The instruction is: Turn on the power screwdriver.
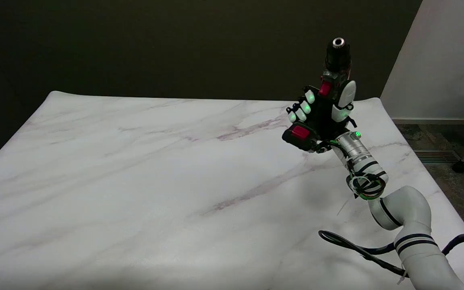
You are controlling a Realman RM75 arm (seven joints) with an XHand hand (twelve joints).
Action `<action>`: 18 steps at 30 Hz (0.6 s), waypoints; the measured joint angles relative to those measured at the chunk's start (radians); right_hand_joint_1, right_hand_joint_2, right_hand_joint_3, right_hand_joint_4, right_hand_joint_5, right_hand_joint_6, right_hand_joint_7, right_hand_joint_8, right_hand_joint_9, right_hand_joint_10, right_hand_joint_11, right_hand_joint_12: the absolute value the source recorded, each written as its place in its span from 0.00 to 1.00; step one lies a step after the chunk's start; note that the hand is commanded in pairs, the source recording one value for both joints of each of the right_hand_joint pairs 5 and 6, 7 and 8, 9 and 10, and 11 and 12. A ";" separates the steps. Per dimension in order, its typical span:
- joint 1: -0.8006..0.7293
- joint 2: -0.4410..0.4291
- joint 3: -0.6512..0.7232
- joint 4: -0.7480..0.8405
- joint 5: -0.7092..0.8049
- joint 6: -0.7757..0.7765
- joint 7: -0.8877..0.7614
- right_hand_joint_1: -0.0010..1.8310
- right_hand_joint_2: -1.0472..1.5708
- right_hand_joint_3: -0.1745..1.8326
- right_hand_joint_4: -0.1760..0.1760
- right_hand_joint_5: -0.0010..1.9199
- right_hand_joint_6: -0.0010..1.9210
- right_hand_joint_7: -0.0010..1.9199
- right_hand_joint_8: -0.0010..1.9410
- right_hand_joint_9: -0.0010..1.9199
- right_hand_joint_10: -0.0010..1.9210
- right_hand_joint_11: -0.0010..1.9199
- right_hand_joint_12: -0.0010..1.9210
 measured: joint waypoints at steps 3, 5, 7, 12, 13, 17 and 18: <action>0.000 0.000 -0.002 -0.001 0.004 -0.003 0.000 0.41 0.36 0.00 0.84 1.00 1.00 1.00 0.99 1.00 1.00 1.00 1.00; 0.000 0.000 -0.002 -0.002 0.007 -0.003 0.000 0.43 0.49 0.18 0.73 1.00 1.00 1.00 0.99 1.00 1.00 1.00 1.00; 0.000 0.000 -0.003 -0.002 0.009 -0.003 0.000 0.42 0.62 0.35 0.56 1.00 1.00 1.00 0.99 1.00 1.00 1.00 1.00; 0.000 -0.001 -0.005 -0.004 0.020 -0.004 0.000 0.36 1.00 0.71 0.61 1.00 1.00 1.00 0.99 1.00 1.00 1.00 1.00; 0.000 -0.001 -0.005 -0.004 0.023 -0.004 0.000 0.37 1.00 0.73 0.61 1.00 1.00 1.00 0.99 1.00 1.00 1.00 1.00; 0.000 -0.001 -0.009 -0.006 0.041 -0.008 0.000 0.39 1.00 0.78 0.61 1.00 1.00 1.00 0.99 1.00 1.00 1.00 1.00; 0.000 -0.002 -0.010 -0.007 0.044 -0.008 0.000 0.39 1.00 0.78 0.61 1.00 1.00 1.00 0.99 1.00 1.00 1.00 1.00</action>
